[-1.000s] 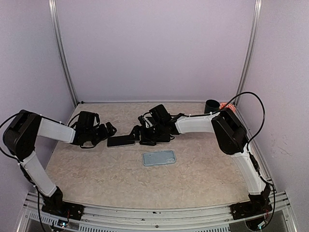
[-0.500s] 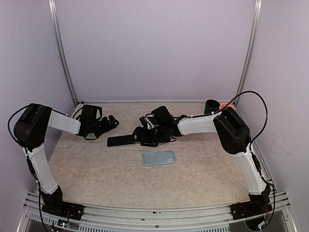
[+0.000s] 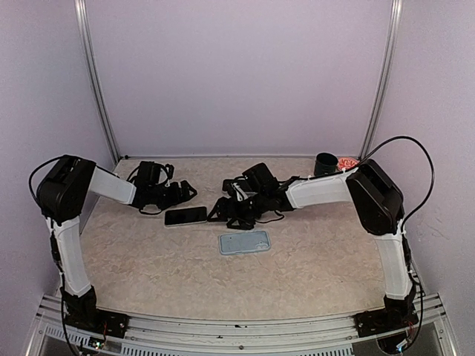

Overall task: Put the phone into the phone case
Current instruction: Move the phone to the center of the board.

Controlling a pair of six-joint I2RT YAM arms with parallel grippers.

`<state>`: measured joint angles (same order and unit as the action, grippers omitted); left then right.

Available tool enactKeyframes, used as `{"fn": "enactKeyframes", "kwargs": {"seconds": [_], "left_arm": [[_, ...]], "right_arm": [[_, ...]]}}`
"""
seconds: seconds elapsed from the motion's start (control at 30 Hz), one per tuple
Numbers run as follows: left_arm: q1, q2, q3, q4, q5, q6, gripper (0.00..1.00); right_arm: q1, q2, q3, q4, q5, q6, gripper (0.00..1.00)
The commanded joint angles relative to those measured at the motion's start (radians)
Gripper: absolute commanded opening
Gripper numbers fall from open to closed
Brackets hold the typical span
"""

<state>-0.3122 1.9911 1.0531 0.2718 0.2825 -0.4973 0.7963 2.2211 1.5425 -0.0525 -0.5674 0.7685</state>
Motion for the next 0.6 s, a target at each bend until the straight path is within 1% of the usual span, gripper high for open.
{"fn": "enactKeyframes", "kwargs": {"seconds": [0.0,0.27,0.43,0.57], "left_arm": [[-0.021,0.044,0.009,-0.028,0.090,0.064,0.95],[-0.041,0.055,-0.022,-0.015,0.187,0.130,0.92],[-0.052,0.071,-0.077,0.029,0.244,0.116,0.89],[-0.081,0.048,-0.134,0.038,0.238,0.096,0.89]], "right_arm": [[0.000,-0.114,-0.029,0.006,0.029,-0.021,0.99],[-0.041,-0.230,-0.123,-0.003,0.035,-0.049,0.99],[-0.064,-0.275,-0.154,-0.012,0.036,-0.063,0.99],[-0.069,-0.277,-0.155,-0.012,0.031,-0.066,0.99]]}}
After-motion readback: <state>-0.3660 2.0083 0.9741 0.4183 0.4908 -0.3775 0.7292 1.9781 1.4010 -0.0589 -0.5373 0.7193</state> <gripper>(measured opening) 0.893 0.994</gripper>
